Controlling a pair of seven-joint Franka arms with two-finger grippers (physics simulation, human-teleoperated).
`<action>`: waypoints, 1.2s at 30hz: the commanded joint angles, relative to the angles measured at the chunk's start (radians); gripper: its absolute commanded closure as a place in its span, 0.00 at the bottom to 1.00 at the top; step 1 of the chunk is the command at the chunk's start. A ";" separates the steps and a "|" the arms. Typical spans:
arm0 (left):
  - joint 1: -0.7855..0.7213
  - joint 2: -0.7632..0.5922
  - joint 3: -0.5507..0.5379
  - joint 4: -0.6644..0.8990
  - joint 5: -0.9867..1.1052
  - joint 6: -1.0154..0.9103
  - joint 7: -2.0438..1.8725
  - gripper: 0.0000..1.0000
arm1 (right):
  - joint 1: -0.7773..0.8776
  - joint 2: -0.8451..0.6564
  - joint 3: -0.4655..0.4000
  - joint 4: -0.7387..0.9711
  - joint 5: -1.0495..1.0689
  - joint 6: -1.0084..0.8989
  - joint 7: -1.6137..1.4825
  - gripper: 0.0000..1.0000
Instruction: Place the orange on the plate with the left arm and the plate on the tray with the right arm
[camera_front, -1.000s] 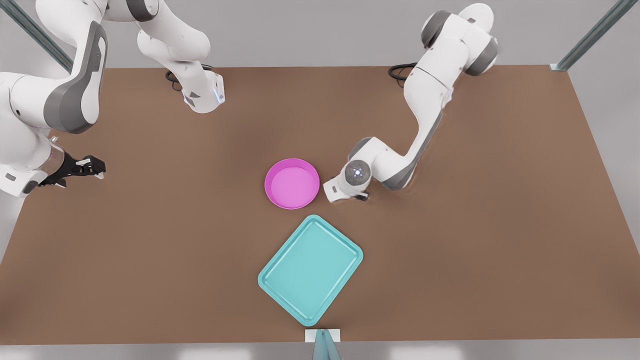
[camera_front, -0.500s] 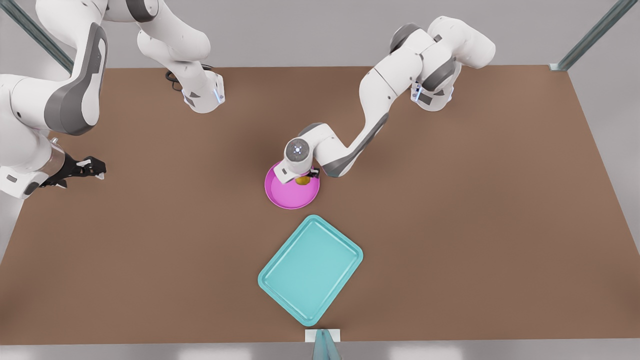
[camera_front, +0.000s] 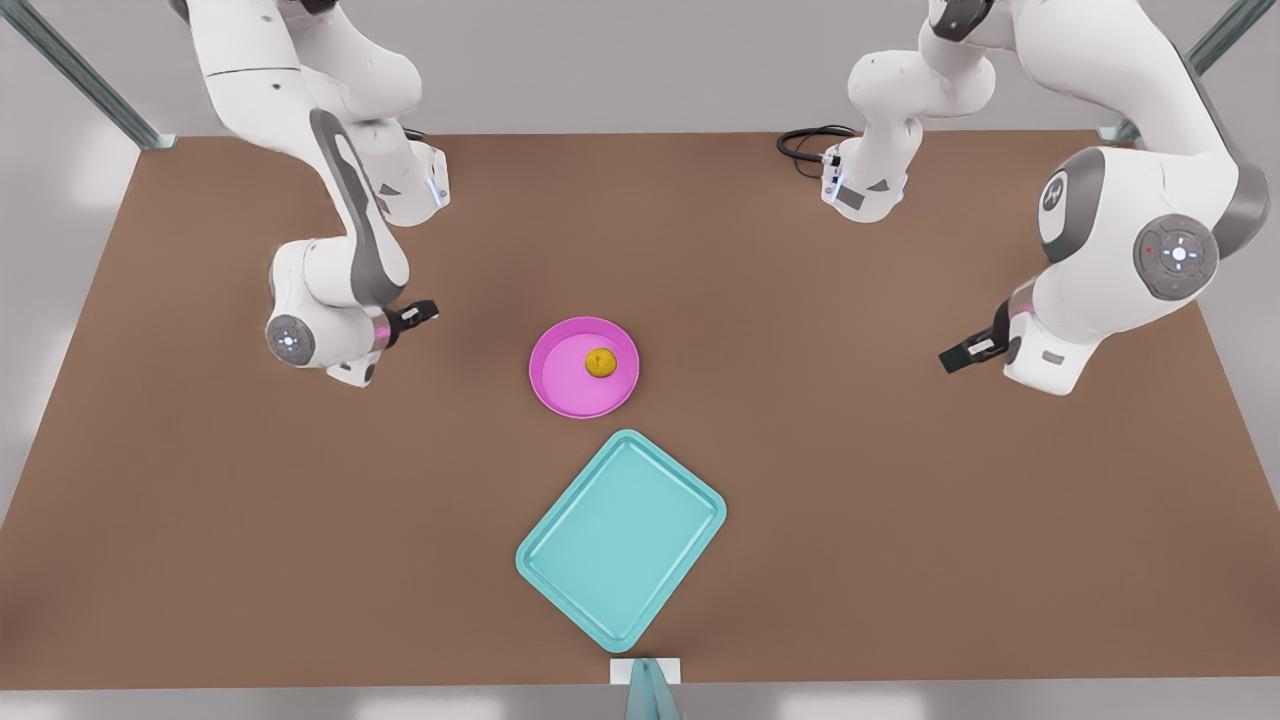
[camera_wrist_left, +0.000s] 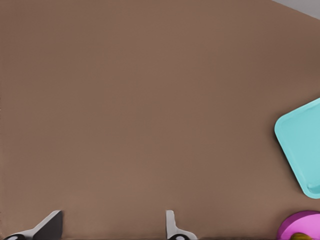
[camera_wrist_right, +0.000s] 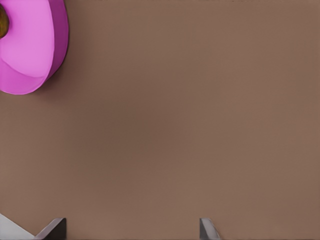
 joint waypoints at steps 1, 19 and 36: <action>-0.002 0.003 -0.002 -0.002 0.004 -0.068 0.418 0.00 | 0.069 0.077 0.042 -0.016 0.127 0.470 0.164 0.00; 0.010 0.011 0.006 -0.006 -0.037 -0.103 0.415 0.00 | 0.258 0.349 0.189 0.099 0.276 0.755 0.309 0.00; 0.010 0.018 0.006 -0.008 -0.037 -0.105 0.417 0.00 | 0.258 0.376 0.191 0.142 0.274 0.734 0.312 0.79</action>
